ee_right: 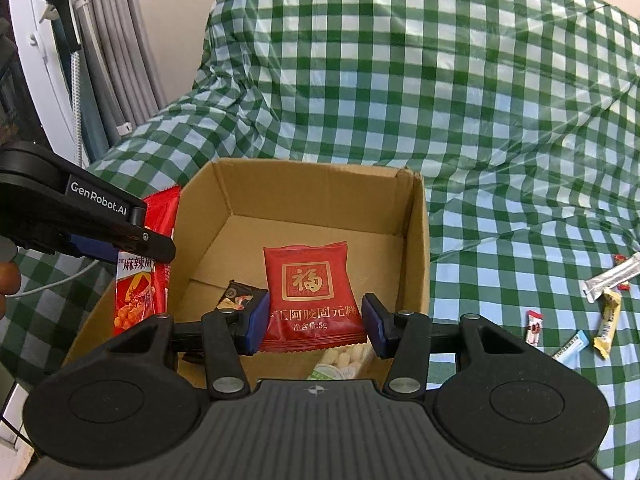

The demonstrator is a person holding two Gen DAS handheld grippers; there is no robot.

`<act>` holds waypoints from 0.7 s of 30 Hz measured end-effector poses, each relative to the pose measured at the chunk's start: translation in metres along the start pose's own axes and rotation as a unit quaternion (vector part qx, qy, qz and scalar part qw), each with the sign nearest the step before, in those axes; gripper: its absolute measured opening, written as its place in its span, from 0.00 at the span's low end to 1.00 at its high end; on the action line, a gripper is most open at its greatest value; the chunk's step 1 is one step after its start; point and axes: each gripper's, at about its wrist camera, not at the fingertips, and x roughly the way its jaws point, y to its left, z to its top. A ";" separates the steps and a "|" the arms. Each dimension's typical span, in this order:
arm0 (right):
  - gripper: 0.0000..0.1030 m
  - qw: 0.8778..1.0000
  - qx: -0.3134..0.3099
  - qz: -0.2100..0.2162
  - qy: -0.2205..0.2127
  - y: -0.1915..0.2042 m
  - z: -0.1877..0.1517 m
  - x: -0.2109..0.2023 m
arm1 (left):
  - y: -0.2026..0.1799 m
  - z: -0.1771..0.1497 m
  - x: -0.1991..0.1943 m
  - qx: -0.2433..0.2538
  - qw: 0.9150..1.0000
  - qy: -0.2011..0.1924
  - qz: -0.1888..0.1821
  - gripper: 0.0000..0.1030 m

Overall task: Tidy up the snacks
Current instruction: 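Carry the red bag and red candy over the box, then open both tools to drop the red bag and red candy in box, then raise both tools above the box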

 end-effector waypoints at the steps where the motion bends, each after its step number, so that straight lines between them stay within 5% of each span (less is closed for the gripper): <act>1: 0.50 1.000 0.000 0.000 0.002 -0.001 0.000 0.004 | 0.000 0.000 0.003 0.001 1.000 0.002 0.002 0.49; 9: 0.50 1.000 0.005 -0.005 0.013 -0.008 -0.001 0.029 | -0.003 0.004 0.031 0.010 1.000 0.021 0.019 0.50; 11: 0.51 1.000 0.009 -0.001 0.012 -0.010 0.001 0.033 | -0.003 0.007 0.035 0.018 0.999 0.021 0.022 0.57; 13: 0.55 1.000 0.018 0.000 0.010 -0.013 0.004 0.034 | -0.006 0.008 0.033 0.031 0.999 0.007 0.033 0.94; 14: 0.67 1.000 0.023 -0.001 0.007 -0.015 0.006 0.033 | -0.007 0.007 0.029 0.038 0.998 -0.007 0.040 1.00; 16: 0.79 1.000 0.026 -0.007 -0.005 -0.016 0.007 0.028 | -0.010 0.003 0.018 0.053 0.997 -0.036 0.049 1.00; 21: 0.85 1.000 0.006 -0.009 -0.010 -0.014 -0.001 0.001 | -0.010 -0.019 -0.003 0.091 0.994 -0.030 0.059 1.00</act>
